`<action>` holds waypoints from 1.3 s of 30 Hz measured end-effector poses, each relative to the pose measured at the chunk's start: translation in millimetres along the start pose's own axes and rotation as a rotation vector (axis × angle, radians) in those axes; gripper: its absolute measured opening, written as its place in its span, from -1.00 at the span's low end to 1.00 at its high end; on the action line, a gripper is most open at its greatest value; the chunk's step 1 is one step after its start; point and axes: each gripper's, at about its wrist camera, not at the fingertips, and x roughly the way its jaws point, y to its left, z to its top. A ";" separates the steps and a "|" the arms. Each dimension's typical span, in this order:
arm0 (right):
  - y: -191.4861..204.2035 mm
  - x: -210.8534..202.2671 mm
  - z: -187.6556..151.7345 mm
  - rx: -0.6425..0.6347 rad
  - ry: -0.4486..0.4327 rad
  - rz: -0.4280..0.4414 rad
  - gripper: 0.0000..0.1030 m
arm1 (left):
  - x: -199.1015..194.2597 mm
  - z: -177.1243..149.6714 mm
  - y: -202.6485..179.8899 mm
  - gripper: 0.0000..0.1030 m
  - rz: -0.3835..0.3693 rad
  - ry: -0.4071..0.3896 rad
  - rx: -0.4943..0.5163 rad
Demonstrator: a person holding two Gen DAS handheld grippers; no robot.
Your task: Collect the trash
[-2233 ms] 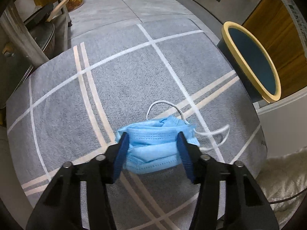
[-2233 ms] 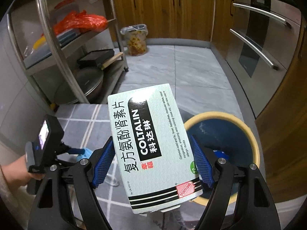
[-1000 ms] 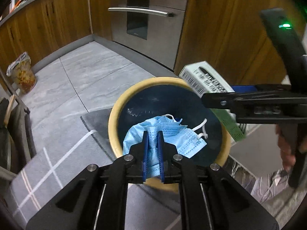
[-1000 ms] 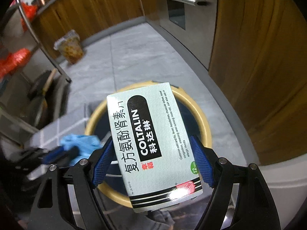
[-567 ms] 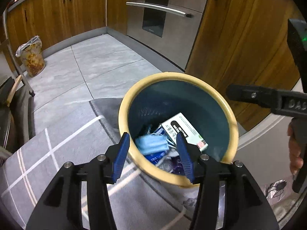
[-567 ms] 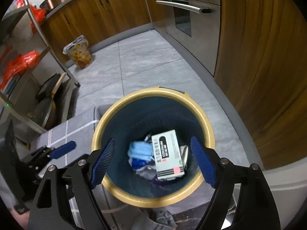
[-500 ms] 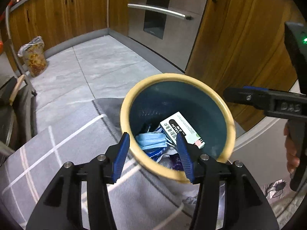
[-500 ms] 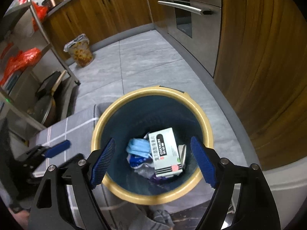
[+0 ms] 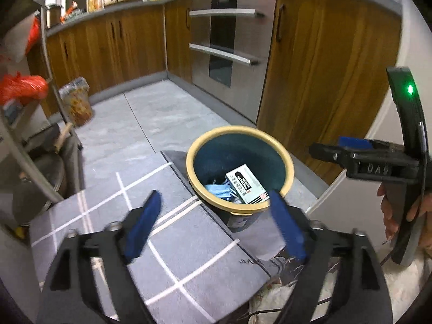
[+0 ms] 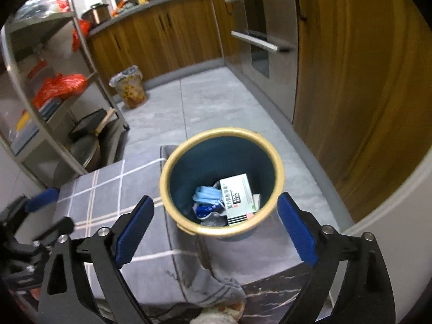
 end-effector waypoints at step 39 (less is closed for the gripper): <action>53.6 -76.6 -51.6 -0.230 -0.238 -0.097 0.91 | -100.9 -39.3 -26.2 0.89 0.076 -0.266 -0.014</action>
